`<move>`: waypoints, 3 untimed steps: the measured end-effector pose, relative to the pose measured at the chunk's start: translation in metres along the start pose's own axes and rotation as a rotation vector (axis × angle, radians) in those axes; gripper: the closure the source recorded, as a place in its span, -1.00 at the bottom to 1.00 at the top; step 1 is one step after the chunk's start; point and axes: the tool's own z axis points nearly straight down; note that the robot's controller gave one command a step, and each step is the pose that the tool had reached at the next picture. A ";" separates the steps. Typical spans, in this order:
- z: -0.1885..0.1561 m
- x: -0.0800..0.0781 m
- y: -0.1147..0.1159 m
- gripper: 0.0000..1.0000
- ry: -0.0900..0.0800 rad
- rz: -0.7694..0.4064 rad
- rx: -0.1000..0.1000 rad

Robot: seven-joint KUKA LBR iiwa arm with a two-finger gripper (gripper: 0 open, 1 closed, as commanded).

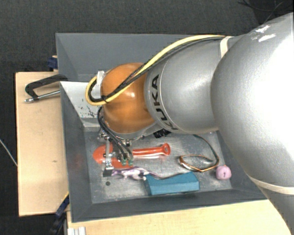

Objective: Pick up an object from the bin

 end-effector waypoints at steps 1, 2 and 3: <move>0.061 0.016 -0.069 -1.00 -0.013 -0.054 -0.006; 0.016 0.004 -0.080 -1.00 -0.002 -0.073 0.000; 0.030 0.008 -0.074 -1.00 -0.004 -0.064 -0.001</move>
Offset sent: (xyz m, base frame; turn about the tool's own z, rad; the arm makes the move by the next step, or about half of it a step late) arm -0.0016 -0.0837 -0.0093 -0.0768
